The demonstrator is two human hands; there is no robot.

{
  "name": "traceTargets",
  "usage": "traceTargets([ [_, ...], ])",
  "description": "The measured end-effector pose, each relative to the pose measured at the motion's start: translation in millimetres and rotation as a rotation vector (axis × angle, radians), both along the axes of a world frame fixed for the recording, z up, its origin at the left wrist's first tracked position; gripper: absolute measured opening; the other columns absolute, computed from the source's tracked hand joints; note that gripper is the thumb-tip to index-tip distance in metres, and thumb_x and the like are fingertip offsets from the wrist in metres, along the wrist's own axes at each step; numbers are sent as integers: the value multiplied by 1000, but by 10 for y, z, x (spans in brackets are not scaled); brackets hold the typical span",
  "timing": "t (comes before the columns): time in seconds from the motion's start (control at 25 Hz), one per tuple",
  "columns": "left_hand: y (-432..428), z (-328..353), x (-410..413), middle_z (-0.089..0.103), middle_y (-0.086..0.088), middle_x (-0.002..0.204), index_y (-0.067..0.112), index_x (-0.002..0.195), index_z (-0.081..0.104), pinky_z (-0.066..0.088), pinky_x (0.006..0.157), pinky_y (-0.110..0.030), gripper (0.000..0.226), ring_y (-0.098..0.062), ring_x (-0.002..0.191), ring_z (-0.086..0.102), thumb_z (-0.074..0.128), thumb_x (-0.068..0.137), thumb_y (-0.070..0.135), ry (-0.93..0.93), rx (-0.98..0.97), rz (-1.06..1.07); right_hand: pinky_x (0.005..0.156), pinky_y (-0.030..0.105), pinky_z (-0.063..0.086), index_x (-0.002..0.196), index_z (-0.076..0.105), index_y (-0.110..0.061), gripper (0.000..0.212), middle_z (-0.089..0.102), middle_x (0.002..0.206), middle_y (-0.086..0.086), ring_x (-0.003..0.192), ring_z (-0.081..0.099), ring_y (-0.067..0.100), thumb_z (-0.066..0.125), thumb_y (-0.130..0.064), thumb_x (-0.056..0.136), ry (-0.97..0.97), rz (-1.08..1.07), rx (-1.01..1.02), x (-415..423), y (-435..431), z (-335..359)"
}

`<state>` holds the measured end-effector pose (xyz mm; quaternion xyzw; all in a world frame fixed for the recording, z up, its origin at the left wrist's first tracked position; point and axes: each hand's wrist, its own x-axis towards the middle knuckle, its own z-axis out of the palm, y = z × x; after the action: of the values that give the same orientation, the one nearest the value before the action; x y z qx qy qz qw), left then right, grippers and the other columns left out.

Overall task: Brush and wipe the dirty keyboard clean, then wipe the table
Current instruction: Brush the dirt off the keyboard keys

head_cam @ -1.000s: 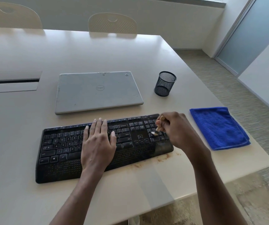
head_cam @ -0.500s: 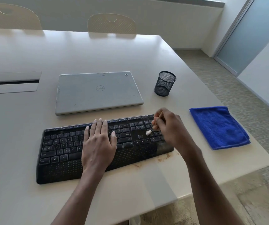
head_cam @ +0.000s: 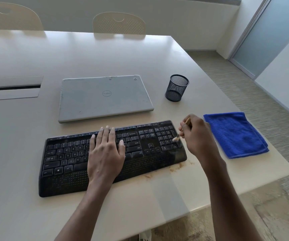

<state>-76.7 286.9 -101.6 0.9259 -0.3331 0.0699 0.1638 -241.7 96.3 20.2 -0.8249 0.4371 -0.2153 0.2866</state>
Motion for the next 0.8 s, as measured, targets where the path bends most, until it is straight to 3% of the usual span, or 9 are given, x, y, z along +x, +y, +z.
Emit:
traceTargets([
  [0.12,1,2,3,42,-12,164,10,158,44,20,130,-47,69,-25,156,33,30,102,50,6,5,-4,65,20,61,93,65,-11,13,74,82,0,66,73,5,59,-16,104,-96,143,83,63,85,6],
  [0.24,8,1,4,42,-12,164,10,158,43,20,130,-47,69,-25,156,32,29,103,50,7,7,-10,71,32,65,92,66,-9,13,75,82,2,68,75,9,61,-13,103,-54,179,146,106,112,-71],
  [0.44,1,4,0,42,-12,164,10,157,44,20,130,-47,68,-25,156,33,30,103,49,6,4,-10,58,12,55,91,67,-12,14,73,79,5,64,72,10,60,-16,103,-23,16,8,16,87,-18],
  [0.6,10,1,7,43,-12,163,10,157,44,20,130,-47,69,-25,156,33,29,103,50,9,1,-10,74,34,65,93,70,-9,12,76,80,3,68,76,12,63,-13,102,-130,118,187,31,124,-100],
  [0.8,2,-8,9,41,-12,164,10,158,42,20,130,-48,69,-25,157,31,29,103,50,14,10,-7,58,18,59,83,69,-10,22,73,69,4,56,70,2,63,-18,102,-146,-53,-33,-59,59,-53],
])
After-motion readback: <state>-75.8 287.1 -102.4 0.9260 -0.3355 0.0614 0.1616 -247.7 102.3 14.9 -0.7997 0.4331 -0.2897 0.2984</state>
